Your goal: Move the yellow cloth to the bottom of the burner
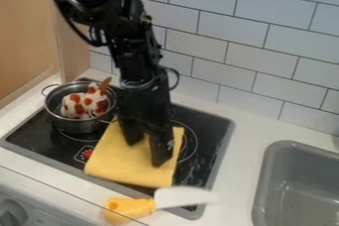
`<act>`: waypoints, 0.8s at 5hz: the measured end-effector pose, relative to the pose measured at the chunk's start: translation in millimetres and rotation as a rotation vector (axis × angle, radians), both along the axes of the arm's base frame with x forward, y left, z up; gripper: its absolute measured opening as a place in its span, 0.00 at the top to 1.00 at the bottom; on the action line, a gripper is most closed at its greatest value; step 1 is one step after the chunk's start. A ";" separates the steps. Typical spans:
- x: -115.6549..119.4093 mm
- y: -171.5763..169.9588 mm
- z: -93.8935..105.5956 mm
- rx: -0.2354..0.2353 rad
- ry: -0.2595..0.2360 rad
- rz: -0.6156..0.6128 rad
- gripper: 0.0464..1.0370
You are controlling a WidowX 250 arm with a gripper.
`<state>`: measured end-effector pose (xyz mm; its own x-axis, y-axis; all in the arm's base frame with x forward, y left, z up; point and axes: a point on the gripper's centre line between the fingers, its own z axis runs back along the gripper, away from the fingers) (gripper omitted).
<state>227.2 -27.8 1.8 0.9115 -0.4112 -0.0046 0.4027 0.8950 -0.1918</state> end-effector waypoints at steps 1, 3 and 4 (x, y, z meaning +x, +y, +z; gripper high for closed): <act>-5.5 0.8 1.7 0.003 0.002 -0.001 0.04; -9.5 6.5 4.8 0.003 0.011 0.025 0.04; -9.2 7.1 11.8 0.000 0.008 0.026 0.04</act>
<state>218.0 -20.7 13.7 0.9218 -0.3876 -0.0119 0.3780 0.9050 -0.1952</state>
